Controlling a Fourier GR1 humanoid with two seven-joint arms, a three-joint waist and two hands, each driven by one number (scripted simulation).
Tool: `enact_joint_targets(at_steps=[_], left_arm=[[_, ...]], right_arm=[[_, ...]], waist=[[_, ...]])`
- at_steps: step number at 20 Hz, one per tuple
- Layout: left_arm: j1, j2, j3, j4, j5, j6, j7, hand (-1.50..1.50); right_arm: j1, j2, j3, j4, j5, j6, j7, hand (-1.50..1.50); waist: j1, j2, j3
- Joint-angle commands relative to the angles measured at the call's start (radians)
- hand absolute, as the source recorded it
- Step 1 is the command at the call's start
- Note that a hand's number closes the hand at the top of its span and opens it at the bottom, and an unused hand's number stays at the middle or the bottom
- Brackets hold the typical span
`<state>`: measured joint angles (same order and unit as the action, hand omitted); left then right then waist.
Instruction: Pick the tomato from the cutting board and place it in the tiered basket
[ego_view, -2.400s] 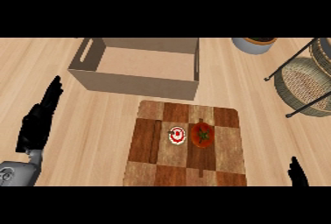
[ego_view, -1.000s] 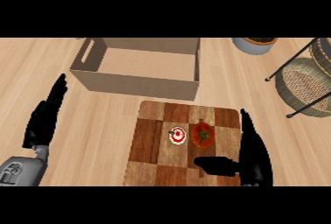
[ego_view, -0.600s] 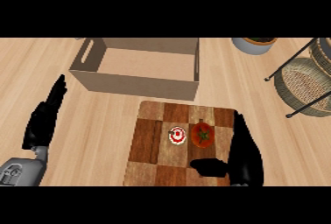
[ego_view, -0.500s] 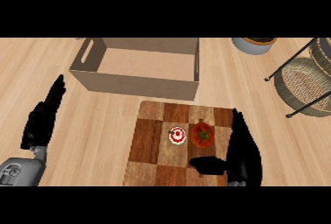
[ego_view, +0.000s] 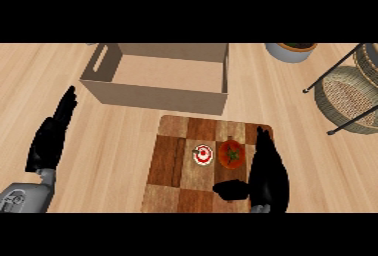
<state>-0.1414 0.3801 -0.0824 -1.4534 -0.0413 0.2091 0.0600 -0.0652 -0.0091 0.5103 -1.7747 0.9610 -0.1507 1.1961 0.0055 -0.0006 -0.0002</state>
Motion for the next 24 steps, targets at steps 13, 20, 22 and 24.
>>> enact_joint_targets(at_steps=[13, 20, 22, 24], left_arm=[[-0.013, -0.024, 0.046, 0.009, -0.014, -0.033, 0.012, 0.00], [-0.013, -0.014, 0.080, 0.067, -0.016, -0.076, -0.051, 0.00], [-0.005, -0.032, 0.065, -0.008, -0.038, -0.062, 0.014, 0.00], [-0.025, -0.021, 0.062, -0.017, -0.054, -0.056, 0.048, 0.00]], right_arm=[[-0.018, 0.009, -0.018, 0.098, -0.077, -0.065, 0.117, -1.50], [-0.145, 0.009, -0.102, 0.289, -0.190, -0.137, 0.032, -1.50], [-0.093, 0.009, -0.015, 0.228, -0.171, -0.149, 0.072, -1.50], [-0.212, 0.009, -0.077, 0.348, -0.249, -0.152, 0.064, -1.50]], waist=[[-0.007, 0.000, 0.000], [0.000, 0.003, 0.000], [-0.003, 0.000, 0.000], [0.005, 0.002, 0.001]])
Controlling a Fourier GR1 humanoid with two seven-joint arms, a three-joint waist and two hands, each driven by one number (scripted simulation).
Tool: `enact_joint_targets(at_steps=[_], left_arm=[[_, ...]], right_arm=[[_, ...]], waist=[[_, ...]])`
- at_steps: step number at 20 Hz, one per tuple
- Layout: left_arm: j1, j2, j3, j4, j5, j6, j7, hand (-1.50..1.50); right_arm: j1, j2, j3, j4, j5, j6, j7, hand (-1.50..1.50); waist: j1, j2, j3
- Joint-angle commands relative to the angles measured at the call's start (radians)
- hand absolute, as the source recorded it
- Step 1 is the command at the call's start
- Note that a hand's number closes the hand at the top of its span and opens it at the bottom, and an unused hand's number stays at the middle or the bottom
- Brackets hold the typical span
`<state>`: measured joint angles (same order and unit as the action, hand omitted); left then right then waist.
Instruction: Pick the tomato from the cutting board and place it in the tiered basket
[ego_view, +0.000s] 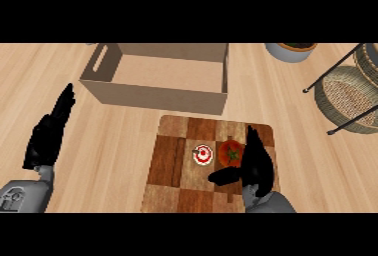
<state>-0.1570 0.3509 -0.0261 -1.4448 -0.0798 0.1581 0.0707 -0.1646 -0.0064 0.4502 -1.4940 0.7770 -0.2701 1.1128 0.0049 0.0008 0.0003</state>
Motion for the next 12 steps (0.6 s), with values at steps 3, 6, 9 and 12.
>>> enact_joint_targets(at_steps=[3, 6, 9, 12], left_arm=[[0.032, -0.012, 0.003, -0.057, -0.013, -0.004, 0.018, 0.00], [-0.009, -0.028, 0.005, -0.020, -0.023, -0.012, 0.033, 0.00], [-0.057, -0.039, 0.031, 0.059, -0.046, -0.012, 0.001, 0.00], [0.004, -0.008, 0.059, -0.062, -0.004, -0.047, 0.048, 0.00]], right_arm=[[-0.105, 0.006, -0.041, 0.103, -0.167, 0.048, 0.069, 1.50], [-0.112, -0.019, 0.029, 0.168, -0.069, 0.089, -0.018, 1.50], [-0.162, 0.005, 0.067, 0.209, -0.044, 0.028, 0.024, 1.50], [-0.155, 0.006, 0.021, 0.168, -0.104, -0.031, 0.017, 1.50]], waist=[[0.005, -0.001, 0.000], [-0.002, -0.001, 0.000], [-0.003, 0.000, 0.000], [0.000, -0.002, 0.000]])
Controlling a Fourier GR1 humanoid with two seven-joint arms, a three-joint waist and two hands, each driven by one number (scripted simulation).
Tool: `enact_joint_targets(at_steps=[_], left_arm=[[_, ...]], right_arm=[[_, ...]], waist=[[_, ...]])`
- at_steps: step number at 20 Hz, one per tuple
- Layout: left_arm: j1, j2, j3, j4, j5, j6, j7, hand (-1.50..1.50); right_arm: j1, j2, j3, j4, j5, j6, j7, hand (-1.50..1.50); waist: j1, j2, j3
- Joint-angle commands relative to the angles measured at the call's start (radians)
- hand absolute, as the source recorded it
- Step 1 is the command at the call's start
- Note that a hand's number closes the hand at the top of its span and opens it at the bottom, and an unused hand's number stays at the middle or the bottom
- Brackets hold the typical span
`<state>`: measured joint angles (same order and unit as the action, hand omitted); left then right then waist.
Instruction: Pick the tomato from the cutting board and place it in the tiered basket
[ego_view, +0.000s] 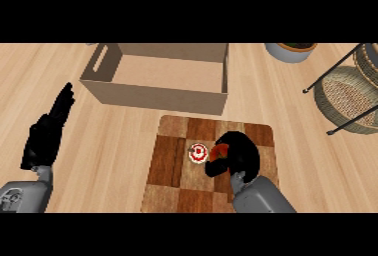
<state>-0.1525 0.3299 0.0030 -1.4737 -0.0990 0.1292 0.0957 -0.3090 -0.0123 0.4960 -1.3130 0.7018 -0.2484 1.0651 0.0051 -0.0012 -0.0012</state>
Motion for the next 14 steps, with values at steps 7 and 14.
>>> enact_joint_targets(at_steps=[7, 14], left_arm=[[0.013, -0.050, 0.001, 0.023, -0.036, 0.016, -0.022, 0.00], [0.020, -0.004, 0.045, 0.050, -0.009, -0.015, -0.057, 0.00]], right_arm=[[0.111, -0.044, 0.105, -0.182, 0.010, 0.032, -0.089, 1.50], [0.190, -0.358, 0.252, -0.460, -0.075, 0.225, -0.468, 1.50]], waist=[[-0.011, 0.000, 0.001], [-0.027, -0.003, 0.001]])
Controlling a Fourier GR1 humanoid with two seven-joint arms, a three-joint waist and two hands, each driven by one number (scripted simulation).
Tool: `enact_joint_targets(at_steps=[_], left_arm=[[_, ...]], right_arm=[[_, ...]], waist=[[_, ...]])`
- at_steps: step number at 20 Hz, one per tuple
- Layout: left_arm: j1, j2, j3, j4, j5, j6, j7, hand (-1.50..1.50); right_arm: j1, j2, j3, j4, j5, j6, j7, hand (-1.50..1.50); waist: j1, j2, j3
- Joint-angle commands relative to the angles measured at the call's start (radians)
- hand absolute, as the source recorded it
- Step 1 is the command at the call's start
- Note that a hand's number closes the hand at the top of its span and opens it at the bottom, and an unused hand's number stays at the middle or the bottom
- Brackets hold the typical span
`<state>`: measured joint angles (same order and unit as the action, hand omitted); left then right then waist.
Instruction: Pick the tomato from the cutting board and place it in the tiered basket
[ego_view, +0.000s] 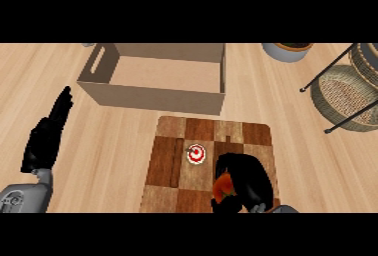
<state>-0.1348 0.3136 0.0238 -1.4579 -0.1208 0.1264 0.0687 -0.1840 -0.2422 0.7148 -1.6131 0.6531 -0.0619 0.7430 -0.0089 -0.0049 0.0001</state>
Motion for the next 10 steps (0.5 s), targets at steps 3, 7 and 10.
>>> enact_joint_targets(at_steps=[3, 7, 10], left_arm=[[0.036, 0.002, 0.014, 0.003, 0.003, -0.003, -0.029, 0.00], [0.032, -0.010, 0.010, 0.001, -0.004, 0.004, -0.042, 0.00], [-0.013, 0.018, 0.022, -0.005, 0.008, -0.025, 0.022, 0.00]], right_arm=[[0.078, -0.184, -0.099, -0.364, -0.086, -0.007, -0.166, 1.50], [0.077, -0.270, -0.263, -0.534, -0.088, -0.044, -0.162, 1.50], [0.034, -0.303, -0.419, -0.624, -0.184, -0.016, -0.144, 1.50]], waist=[[-0.016, -0.003, 0.000], [-0.021, -0.003, -0.001], [-0.013, 0.000, 0.000]])
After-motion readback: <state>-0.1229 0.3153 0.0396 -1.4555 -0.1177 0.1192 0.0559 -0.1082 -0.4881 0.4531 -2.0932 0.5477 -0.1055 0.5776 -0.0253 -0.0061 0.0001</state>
